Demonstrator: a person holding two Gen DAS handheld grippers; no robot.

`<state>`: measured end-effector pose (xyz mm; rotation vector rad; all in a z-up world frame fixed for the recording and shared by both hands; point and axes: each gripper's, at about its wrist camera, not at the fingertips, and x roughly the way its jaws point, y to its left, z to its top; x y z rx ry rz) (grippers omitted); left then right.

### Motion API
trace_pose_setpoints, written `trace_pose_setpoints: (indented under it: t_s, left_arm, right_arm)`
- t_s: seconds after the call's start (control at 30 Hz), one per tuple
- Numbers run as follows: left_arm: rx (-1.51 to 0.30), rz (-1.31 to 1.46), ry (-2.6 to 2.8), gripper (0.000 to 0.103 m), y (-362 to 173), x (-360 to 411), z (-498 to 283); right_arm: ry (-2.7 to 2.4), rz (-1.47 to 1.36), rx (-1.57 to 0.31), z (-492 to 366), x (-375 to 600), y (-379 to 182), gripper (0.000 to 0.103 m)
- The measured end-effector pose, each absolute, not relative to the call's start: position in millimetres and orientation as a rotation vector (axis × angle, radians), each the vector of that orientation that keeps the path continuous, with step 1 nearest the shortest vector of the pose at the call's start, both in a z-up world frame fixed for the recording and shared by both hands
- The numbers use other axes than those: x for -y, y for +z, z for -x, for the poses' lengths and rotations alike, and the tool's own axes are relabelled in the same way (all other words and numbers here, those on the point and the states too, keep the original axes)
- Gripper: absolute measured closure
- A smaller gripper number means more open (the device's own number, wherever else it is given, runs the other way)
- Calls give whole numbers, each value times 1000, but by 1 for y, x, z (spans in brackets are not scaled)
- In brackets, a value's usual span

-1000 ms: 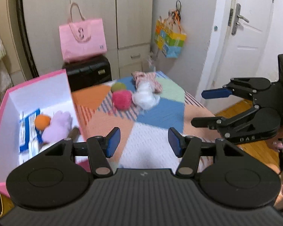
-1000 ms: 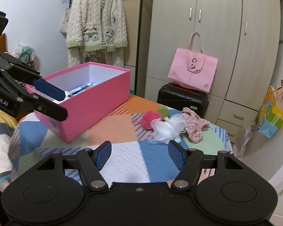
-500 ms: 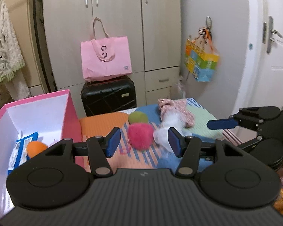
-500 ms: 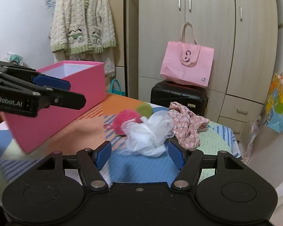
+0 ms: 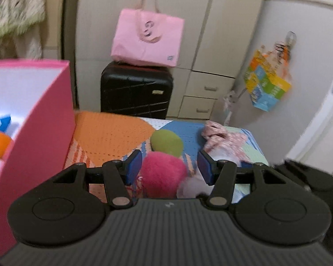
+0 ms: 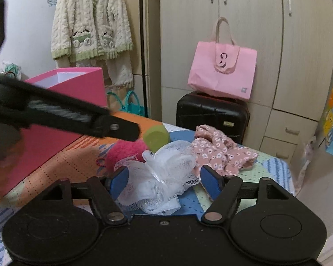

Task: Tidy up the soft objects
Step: 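Close the left tool on the pink pompom while the right tool grasps the white mesh puff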

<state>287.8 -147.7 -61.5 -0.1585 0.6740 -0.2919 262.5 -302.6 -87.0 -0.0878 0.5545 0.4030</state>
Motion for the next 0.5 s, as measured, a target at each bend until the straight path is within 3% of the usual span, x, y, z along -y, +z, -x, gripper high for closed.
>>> trace_pose_setpoints:
  t_s: [0.27,0.5]
  left_arm:
    - [-769,209,-292,50,-89,145,-304]
    - [-792,164,-310,60,-98,153,-304]
  right_arm:
    - [459,90,-586,-271,303,-93,25]
    - [463,102,-606,-277,299,-99,25]
